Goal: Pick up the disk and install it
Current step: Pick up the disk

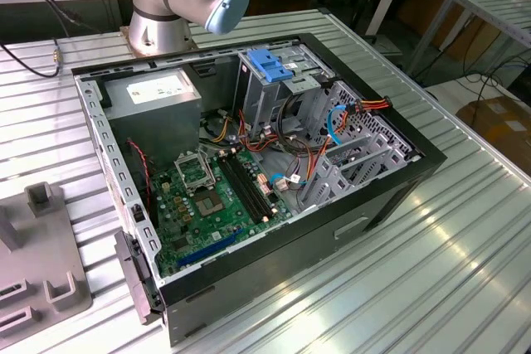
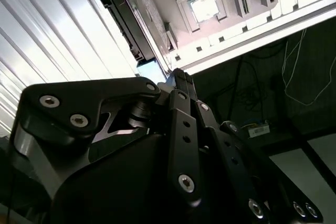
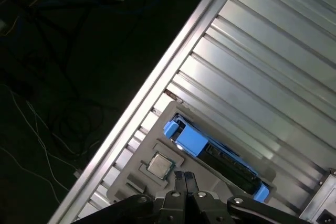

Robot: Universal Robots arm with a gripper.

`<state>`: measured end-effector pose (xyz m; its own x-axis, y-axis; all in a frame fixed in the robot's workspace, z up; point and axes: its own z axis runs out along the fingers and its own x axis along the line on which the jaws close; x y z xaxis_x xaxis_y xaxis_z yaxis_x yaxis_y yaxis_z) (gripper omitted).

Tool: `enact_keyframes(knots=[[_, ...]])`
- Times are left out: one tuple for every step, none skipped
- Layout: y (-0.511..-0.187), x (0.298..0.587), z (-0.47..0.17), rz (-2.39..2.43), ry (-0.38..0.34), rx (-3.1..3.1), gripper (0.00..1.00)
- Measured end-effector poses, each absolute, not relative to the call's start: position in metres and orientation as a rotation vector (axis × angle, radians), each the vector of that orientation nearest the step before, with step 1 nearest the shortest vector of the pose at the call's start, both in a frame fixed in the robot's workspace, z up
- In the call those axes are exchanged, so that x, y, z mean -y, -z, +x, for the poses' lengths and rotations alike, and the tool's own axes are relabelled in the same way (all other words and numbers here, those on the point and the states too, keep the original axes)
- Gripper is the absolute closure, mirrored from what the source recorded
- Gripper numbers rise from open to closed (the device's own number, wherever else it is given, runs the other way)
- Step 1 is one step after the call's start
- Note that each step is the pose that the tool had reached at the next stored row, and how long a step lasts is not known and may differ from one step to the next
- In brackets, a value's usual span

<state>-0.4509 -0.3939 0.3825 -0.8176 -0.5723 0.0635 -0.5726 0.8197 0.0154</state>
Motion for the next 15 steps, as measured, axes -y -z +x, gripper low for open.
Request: enact_keyframes(knots=[[-0.382, 0.394, -0.451, 0.930, -0.012, 2.937, 0.90], [-0.381, 0.393, -0.451, 0.934, -0.020, 2.944, 0.90], [-0.380, 0.392, -0.451, 0.935, -0.026, 2.950, 0.90], [-0.379, 0.391, -0.451, 0.937, -0.032, 2.955, 0.90], [-0.378, 0.391, -0.451, 0.938, -0.038, 2.959, 0.90], [-0.377, 0.390, -0.451, 0.942, -0.041, 2.958, 0.90], [-0.376, 0.390, -0.451, 0.950, -0.043, 2.956, 0.90], [-0.374, 0.389, -0.451, 0.968, -0.046, 2.952, 0.90], [-0.373, 0.388, -0.451, 0.988, -0.051, 2.948, 0.90], [-0.371, 0.388, -0.451, 0.997, -0.054, 2.946, 0.90], [-0.370, 0.388, -0.451, 1.003, -0.054, 2.945, 0.90], [-0.370, 0.388, -0.451, 1.006, -0.055, 2.944, 0.90], [-0.369, 0.388, -0.451, 1.008, -0.055, 2.944, 0.90], [-0.369, 0.388, -0.451, 1.008, -0.055, 2.944, 0.90], [-0.369, 0.388, -0.451, 1.008, -0.055, 2.944, 0.90]])
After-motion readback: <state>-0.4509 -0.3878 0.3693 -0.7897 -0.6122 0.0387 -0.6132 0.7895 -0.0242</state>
